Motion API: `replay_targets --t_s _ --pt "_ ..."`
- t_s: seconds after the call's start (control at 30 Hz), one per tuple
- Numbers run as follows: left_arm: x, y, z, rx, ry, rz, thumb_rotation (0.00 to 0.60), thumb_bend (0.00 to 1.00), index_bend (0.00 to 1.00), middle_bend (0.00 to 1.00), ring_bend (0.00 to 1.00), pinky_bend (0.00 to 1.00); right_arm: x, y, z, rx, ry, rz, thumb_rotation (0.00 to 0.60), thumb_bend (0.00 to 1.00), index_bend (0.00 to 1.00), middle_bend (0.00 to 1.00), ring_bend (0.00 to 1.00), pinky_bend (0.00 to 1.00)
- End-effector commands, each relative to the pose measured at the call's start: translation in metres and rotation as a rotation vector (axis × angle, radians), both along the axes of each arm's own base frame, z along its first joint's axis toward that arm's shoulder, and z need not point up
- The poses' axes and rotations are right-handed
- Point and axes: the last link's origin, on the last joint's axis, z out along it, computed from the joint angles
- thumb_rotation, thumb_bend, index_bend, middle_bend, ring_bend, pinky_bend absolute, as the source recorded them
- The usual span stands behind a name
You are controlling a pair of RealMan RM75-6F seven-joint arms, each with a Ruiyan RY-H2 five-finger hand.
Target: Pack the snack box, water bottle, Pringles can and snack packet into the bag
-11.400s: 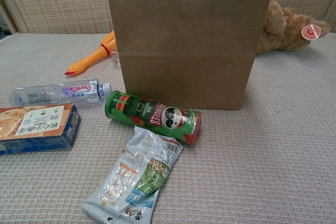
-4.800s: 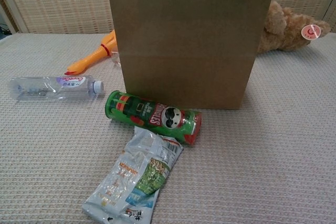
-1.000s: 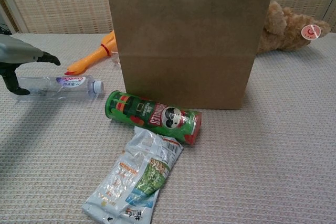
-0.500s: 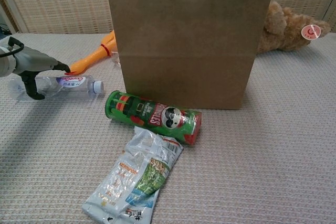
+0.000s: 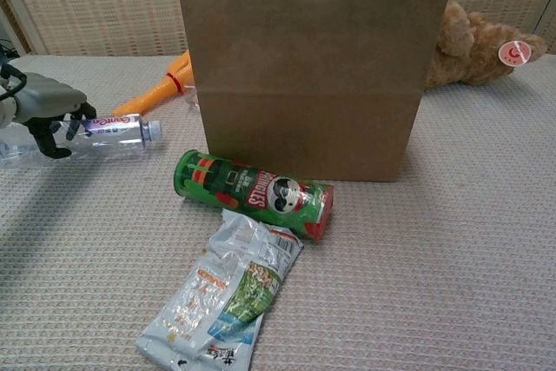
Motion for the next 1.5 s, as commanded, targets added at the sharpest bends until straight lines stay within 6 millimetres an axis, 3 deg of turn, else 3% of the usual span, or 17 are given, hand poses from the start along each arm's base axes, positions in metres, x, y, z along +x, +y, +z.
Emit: replay_targets --t_s 0.03,0.1,0.17,0.23,0.37,0.47,0.6,0.77,1.0,1.27,1.5 --pt "0.0 -0.002 0.016 0.045 -0.04 0.01 0.6 0.57 0.56 0.58 0.55 0.63 0.0 0.0 0.0 0.0 0.0 0.0 0.6 0.13 0.05 0.0 0.0 0.0" --pt "0.002 -0.002 0.027 0.086 -0.077 0.021 0.6 0.57 0.56 0.58 0.55 0.63 0.0 0.0 0.0 -0.001 -0.001 0.0 0.6 0.13 0.05 0.0 0.0 0.0" --pt "0.007 -0.004 0.052 0.156 -0.125 0.019 0.6 0.57 0.56 0.58 0.55 0.63 0.0 0.001 0.001 -0.002 -0.004 0.003 0.6 0.13 0.05 0.0 0.0 0.0" --pt "0.025 -0.001 0.102 0.282 -0.175 -0.031 0.6 0.57 0.56 0.58 0.55 0.62 0.001 0.003 0.001 -0.003 -0.002 0.016 0.6 0.13 0.05 0.0 0.0 0.0" --pt "0.058 -0.002 0.15 0.385 -0.238 -0.118 0.6 0.57 0.56 0.58 0.55 0.62 0.002 0.004 0.001 -0.008 0.001 0.03 0.6 0.13 0.05 0.0 0.0 0.0" --pt "0.089 -0.004 0.177 0.479 -0.333 -0.206 0.6 0.57 0.55 0.57 0.55 0.62 0.003 0.003 0.0 -0.012 0.003 0.038 0.6 0.13 0.05 0.0 0.0 0.0" --pt "0.134 -0.013 0.193 0.516 -0.541 -0.295 0.6 0.57 0.55 0.57 0.54 0.61 0.004 0.002 -0.001 -0.011 0.002 0.045 0.6 0.13 0.05 0.0 0.0 0.0" --pt "0.183 -0.032 0.179 0.414 -0.682 -0.361 0.6 0.57 0.54 0.57 0.54 0.61 0.005 0.002 -0.002 -0.006 0.001 0.054 0.6 0.13 0.05 0.0 0.0 0.0" --pt "0.245 -0.058 0.129 0.219 -0.827 -0.418 0.6 0.57 0.54 0.57 0.54 0.62 0.005 0.002 -0.002 0.001 0.0 0.056 0.6 0.13 0.05 0.0 0.0 0.0" --pt "0.298 -0.052 0.087 0.159 -0.794 -0.54 0.6 0.57 0.54 0.57 0.54 0.62 0.004 0.003 -0.001 0.009 0.006 0.06 0.6 0.13 0.05 0.0 0.0 0.0" --pt "0.326 -0.039 0.063 0.127 -0.834 -0.571 0.6 0.57 0.54 0.57 0.54 0.62 0.001 0.001 -0.001 0.021 0.004 0.046 0.6 0.13 0.05 0.0 0.0 0.0"
